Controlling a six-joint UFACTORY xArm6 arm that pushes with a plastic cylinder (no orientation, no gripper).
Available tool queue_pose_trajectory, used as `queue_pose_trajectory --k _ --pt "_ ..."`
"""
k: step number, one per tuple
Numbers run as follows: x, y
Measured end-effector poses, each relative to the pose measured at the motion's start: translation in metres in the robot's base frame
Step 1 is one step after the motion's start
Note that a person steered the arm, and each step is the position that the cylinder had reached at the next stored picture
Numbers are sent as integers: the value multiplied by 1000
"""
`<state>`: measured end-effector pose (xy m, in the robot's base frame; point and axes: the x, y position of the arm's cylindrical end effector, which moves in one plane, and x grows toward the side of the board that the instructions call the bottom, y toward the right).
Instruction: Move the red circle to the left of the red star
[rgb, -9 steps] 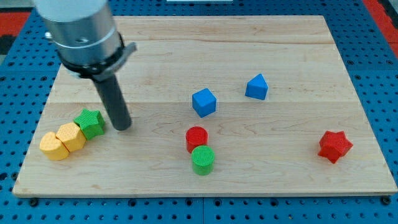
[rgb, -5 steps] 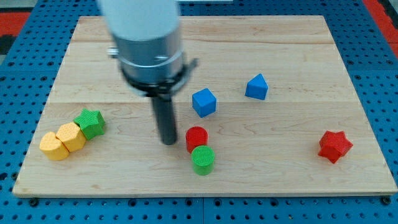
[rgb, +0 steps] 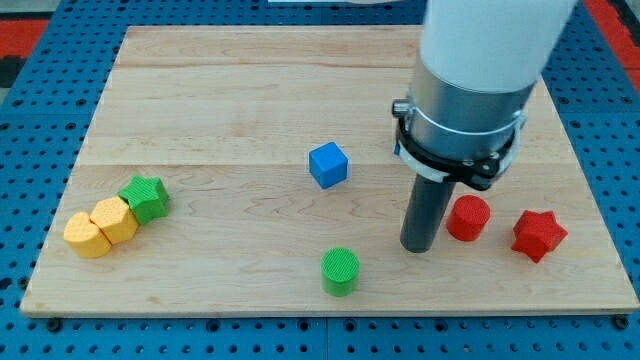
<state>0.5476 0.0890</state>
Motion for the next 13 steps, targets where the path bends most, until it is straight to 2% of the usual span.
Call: queue_pose_trajectory --k 3,4,6,11,13 --pt "-48 20" --pt "-36 58" --pt "-53 35" --pt "-74 28" --pt "-76 -13"
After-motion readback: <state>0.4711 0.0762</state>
